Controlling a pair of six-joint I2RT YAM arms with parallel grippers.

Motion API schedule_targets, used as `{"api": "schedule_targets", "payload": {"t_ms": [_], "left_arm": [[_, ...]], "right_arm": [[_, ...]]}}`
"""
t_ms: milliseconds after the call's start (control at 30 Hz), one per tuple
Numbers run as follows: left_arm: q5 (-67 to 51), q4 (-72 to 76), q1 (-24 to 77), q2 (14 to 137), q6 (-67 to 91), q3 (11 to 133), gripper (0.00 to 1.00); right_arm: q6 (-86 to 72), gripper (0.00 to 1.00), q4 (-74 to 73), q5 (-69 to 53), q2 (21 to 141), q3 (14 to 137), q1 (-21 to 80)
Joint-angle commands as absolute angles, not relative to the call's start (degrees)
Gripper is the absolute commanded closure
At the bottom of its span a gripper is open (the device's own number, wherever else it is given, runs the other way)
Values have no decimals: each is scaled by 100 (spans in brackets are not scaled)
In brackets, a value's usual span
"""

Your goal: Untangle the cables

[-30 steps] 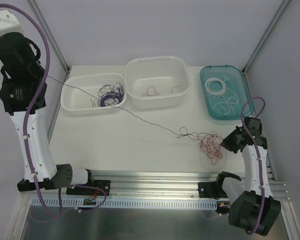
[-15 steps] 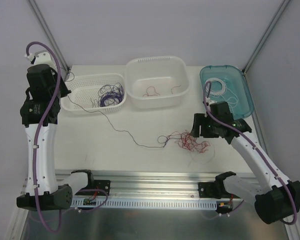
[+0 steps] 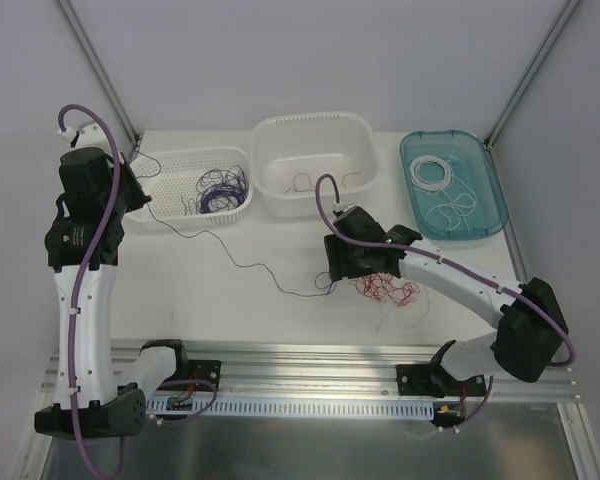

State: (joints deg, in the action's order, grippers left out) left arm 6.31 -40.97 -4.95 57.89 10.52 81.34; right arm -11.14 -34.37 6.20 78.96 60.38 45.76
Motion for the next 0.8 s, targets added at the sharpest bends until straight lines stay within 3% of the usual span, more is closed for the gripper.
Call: {"api": "schedule_targets", "payload": {"t_ms": [0,167,367,467,567,600,767], "left_arm": [[519,-3955,-510,5678,1186,8033,100],[527,-3972,-475,5643,1204,8033,100],[791,-4025,-308,5695,1099,8138,100],[1001,-4060,-185,5748,1029,8235,100],[1230,-4122,-149,5809,967,8340,100],[1300,-4131,-149,5836,941,8367,100],[2125,-4201,-167,6090,625,8656,100]], "right_arm": [[-2126,37,-3024,1133,8199,6267,4834],[-2680,43,-3040,1510,8815,6477,5045],[-3120,59,-3164,1994,9316,6530,5063],[-3199,72,-3348,2283,9369,6504,5063],[-3068,96,-3689,2775,9203,6407,5045],[-2980,99,-3813,2925,8985,6329,5010],[-2200,99,-4288,3314,7877,5802,4135]]}}
